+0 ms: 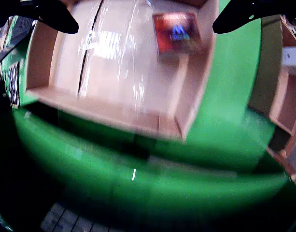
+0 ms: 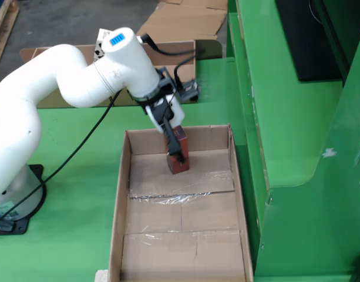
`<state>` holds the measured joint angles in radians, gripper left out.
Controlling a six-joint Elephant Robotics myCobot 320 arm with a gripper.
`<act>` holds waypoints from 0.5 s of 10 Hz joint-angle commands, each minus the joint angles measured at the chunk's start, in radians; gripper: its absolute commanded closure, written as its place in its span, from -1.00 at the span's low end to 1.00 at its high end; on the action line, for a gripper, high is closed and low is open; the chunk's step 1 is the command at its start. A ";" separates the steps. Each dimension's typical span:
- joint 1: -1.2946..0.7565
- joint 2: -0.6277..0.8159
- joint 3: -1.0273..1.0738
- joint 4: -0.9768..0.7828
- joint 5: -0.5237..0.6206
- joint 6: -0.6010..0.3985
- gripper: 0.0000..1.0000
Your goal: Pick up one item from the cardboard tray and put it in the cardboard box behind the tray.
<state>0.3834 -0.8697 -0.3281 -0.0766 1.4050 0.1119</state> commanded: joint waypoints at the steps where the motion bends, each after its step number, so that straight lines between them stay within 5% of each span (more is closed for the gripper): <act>1: 0.001 -0.007 0.328 0.107 -0.009 -0.021 -1.00; 5: -0.001 -0.028 0.328 0.150 -0.015 -0.029 -1.00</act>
<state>0.3834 -0.9158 -0.0843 0.0490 1.3973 0.0904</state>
